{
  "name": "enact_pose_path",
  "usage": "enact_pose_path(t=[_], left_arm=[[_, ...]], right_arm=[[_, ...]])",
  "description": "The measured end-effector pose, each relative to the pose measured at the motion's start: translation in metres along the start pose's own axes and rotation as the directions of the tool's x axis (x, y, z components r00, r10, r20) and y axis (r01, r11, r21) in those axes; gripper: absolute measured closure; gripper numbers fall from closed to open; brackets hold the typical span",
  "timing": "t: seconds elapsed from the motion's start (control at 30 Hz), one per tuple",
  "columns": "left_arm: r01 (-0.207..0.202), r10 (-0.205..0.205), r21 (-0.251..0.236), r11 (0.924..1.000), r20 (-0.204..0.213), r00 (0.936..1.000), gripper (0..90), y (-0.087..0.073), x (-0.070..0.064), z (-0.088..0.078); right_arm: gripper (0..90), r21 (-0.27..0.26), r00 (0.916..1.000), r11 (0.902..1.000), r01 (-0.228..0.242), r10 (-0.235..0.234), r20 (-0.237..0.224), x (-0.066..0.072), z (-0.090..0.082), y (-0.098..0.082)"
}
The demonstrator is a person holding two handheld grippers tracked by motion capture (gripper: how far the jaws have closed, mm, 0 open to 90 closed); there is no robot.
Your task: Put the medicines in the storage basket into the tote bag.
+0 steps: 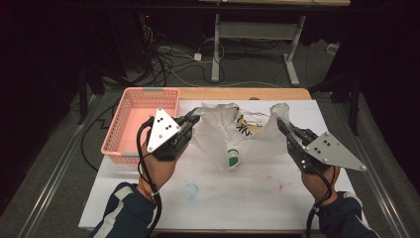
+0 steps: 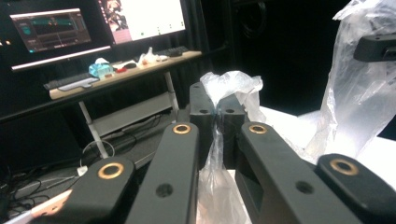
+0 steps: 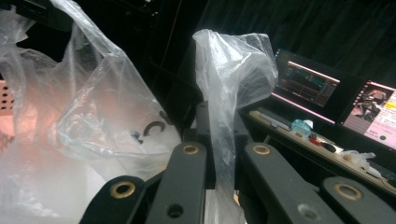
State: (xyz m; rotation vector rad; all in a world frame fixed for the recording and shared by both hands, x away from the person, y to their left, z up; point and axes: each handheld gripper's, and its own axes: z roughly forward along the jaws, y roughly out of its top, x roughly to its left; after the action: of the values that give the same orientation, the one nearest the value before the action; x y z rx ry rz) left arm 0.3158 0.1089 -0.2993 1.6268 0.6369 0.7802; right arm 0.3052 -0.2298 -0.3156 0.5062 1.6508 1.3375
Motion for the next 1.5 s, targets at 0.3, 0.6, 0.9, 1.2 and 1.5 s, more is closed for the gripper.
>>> enact_pose_path(t=[0.3,0.6,0.9,1.2,1.5], left_arm=[[-0.048,0.047,-0.033,0.9983,-0.039,0.9981,85.9,0.006,-0.007,0.022],[0.003,-0.005,-0.04,0.9992,-0.056,0.9984,85.9,0.012,0.004,0.053],[-0.011,0.002,-0.074,0.9972,-0.114,0.9935,85.9,0.04,0.015,0.055],[-0.009,-0.003,-0.082,0.9966,-0.149,0.9888,85.9,0.055,0.02,0.054],[0.029,-0.034,-0.029,0.9991,-0.151,0.988,81.7,0.037,0.03,0.077]], right_arm=[[90.0,-0.015,0.9986,0.9996,-0.024,0.025,0.046,-0.011,0.018,0.002],[90.0,0.034,0.9938,0.9987,-0.039,0.036,0.105,-0.026,0.058,-0.006],[90.0,0.041,0.9861,0.9989,-0.022,0.015,0.165,-0.049,0.074,0.014],[90.0,0.034,0.9804,0.9991,-0.024,0.017,0.196,-0.061,0.076,0.031],[90.0,0.104,0.9842,0.9933,-0.05,0.031,0.174,-0.061,0.098,0.018]])
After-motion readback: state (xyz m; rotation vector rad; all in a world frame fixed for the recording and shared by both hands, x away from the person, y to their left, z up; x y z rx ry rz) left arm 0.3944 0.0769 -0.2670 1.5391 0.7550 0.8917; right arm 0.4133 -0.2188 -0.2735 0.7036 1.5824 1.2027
